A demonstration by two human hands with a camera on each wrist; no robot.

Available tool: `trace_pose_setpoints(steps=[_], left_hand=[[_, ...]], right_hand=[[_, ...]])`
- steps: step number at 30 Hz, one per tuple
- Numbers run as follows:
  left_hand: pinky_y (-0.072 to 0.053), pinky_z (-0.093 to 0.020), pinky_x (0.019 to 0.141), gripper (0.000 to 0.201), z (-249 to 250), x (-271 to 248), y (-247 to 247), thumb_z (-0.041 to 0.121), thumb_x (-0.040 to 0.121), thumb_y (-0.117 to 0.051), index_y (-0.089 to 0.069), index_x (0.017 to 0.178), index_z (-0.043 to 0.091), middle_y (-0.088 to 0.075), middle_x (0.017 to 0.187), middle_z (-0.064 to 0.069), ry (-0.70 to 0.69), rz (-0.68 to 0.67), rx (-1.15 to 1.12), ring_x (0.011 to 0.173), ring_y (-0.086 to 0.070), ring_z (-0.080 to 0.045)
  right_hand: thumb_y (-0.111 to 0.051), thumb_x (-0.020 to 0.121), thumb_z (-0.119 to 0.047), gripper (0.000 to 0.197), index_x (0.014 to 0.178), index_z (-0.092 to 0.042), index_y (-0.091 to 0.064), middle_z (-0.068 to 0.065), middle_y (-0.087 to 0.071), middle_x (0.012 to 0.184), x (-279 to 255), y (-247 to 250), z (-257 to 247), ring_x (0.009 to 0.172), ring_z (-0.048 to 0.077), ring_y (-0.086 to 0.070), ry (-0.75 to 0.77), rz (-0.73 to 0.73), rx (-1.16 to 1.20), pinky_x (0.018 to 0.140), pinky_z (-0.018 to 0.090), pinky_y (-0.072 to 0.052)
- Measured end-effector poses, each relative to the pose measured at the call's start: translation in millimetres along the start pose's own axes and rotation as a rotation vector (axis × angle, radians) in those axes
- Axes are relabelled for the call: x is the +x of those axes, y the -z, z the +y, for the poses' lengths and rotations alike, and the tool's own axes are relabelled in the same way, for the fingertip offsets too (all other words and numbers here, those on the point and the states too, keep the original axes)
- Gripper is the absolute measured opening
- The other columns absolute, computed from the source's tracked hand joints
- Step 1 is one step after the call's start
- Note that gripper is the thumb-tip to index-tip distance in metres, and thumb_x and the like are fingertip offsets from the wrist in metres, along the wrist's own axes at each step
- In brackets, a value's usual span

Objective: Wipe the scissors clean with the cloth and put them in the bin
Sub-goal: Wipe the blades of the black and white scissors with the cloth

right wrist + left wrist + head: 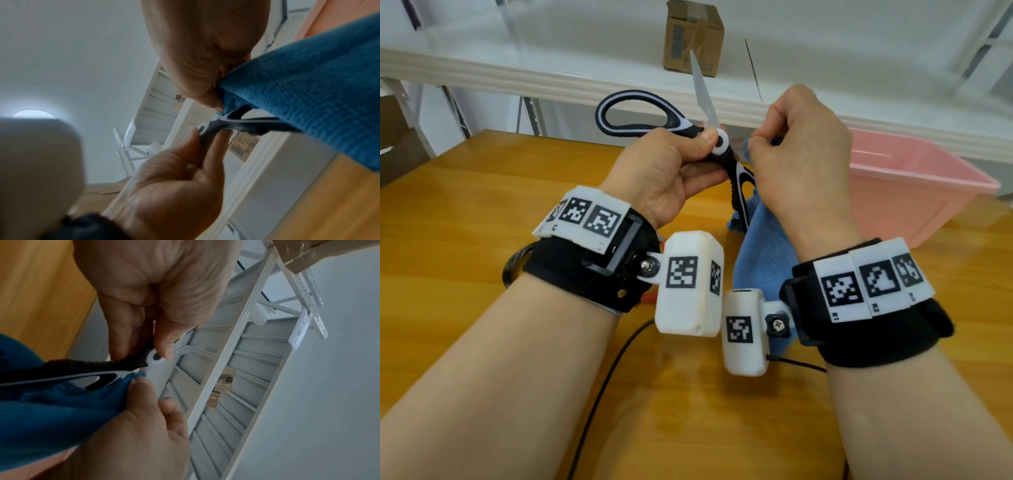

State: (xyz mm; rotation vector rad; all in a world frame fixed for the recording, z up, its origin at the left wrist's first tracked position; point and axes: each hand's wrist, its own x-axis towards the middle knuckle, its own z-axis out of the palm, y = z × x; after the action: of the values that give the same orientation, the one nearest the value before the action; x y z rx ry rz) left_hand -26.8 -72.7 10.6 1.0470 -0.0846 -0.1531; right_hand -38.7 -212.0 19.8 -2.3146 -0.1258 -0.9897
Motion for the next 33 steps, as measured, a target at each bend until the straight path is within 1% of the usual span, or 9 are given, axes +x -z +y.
trace_pose_setpoints(steps=[3,7,11,14,16,19,23,29,33], left_hand=[[-0.061,-0.036,0.074,0.015,2.1,-0.8,2.7,0.0,0.093,-0.057,-0.063,0.106,-0.004,-0.073,0.094,-0.016,-0.001,-0.003,-0.024,0.09,-0.073,-0.027],[-0.06,-0.039,0.081,0.015,1.3,-0.8,2.0,0.001,0.093,-0.056,-0.064,0.105,-0.004,-0.072,0.106,-0.02,0.019,-0.012,0.001,0.097,-0.071,-0.03],[-0.06,-0.038,0.079,0.016,3.2,-2.1,0.2,0.0,0.094,-0.055,-0.063,0.107,-0.004,-0.072,0.104,-0.019,0.011,-0.018,-0.001,0.098,-0.071,-0.031],[-0.06,-0.039,0.078,0.019,5.3,-2.5,2.6,0.0,0.093,-0.055,-0.062,0.11,-0.006,-0.07,0.111,-0.021,0.006,-0.017,-0.011,0.099,-0.07,-0.031],[-0.06,-0.04,0.081,0.016,5.2,-2.7,2.2,0.0,0.093,-0.056,-0.063,0.106,-0.005,-0.07,0.111,-0.021,0.019,-0.016,0.002,0.1,-0.07,-0.032],[-0.06,-0.038,0.08,0.012,4.2,-2.6,0.4,0.001,0.094,-0.055,-0.064,0.101,-0.003,-0.072,0.104,-0.019,0.034,-0.014,0.011,0.098,-0.071,-0.031],[-0.061,-0.033,0.069,0.012,7.6,-2.8,2.2,0.001,0.093,-0.056,-0.063,0.102,-0.002,-0.073,0.093,-0.015,0.031,-0.011,-0.03,0.092,-0.072,-0.028],[-0.061,-0.035,0.076,0.01,4.7,-1.2,2.3,0.002,0.093,-0.056,-0.065,0.097,-0.002,-0.071,0.106,-0.02,0.068,-0.018,-0.054,0.098,-0.071,-0.03],[-0.061,-0.033,0.074,0.011,9.2,1.5,6.4,0.005,0.093,-0.056,-0.065,0.096,-0.001,-0.072,0.105,-0.018,0.092,-0.017,-0.105,0.095,-0.072,-0.028]], right_hand=[[-0.058,0.084,-0.006,0.014,0.084,-0.02,-0.054,-0.008,-0.059,0.077,-3.9,-5.2,-8.9,0.07,0.007,-0.05,0.031,-0.033,0.015,0.063,0.014,-0.039],[-0.06,0.084,-0.007,0.018,0.083,-0.021,-0.051,-0.008,-0.058,0.076,-0.8,-2.9,-1.9,0.069,0.007,-0.048,-0.001,-0.003,-0.013,0.062,0.015,-0.039],[-0.061,0.082,-0.006,0.018,0.082,-0.022,-0.051,-0.009,-0.058,0.077,-0.1,1.4,-3.5,0.072,0.008,-0.051,0.005,0.004,0.003,0.061,0.015,-0.039],[-0.059,0.081,-0.007,0.016,0.081,-0.021,-0.052,-0.008,-0.059,0.077,-3.3,-2.6,-10.3,0.073,0.009,-0.051,0.031,-0.021,0.014,0.061,0.016,-0.038],[-0.06,0.081,-0.007,0.016,0.082,-0.021,-0.052,-0.008,-0.06,0.078,-2.3,-3.1,-7.7,0.073,0.009,-0.051,0.014,-0.013,0.009,0.062,0.016,-0.038],[-0.059,0.082,-0.005,0.017,0.082,-0.021,-0.052,-0.009,-0.057,0.076,0.2,0.9,-1.5,0.072,0.009,-0.05,-0.005,0.011,-0.013,0.062,0.016,-0.039],[-0.057,0.084,-0.007,0.013,0.083,-0.02,-0.052,-0.005,-0.059,0.077,-3.3,-0.3,-9.7,0.072,0.012,-0.052,0.055,0.006,-0.013,0.061,0.022,-0.039],[-0.06,0.085,-0.009,0.016,0.081,-0.02,-0.05,-0.003,-0.061,0.078,-3.6,-0.2,-9.0,0.074,0.015,-0.054,0.052,-0.003,-0.022,0.062,0.027,-0.04],[-0.065,0.079,-0.009,0.026,0.072,-0.027,-0.046,-0.008,-0.054,0.07,2.8,7.9,-12.1,0.066,0.006,-0.05,0.016,0.022,0.095,0.057,0.017,-0.038]])
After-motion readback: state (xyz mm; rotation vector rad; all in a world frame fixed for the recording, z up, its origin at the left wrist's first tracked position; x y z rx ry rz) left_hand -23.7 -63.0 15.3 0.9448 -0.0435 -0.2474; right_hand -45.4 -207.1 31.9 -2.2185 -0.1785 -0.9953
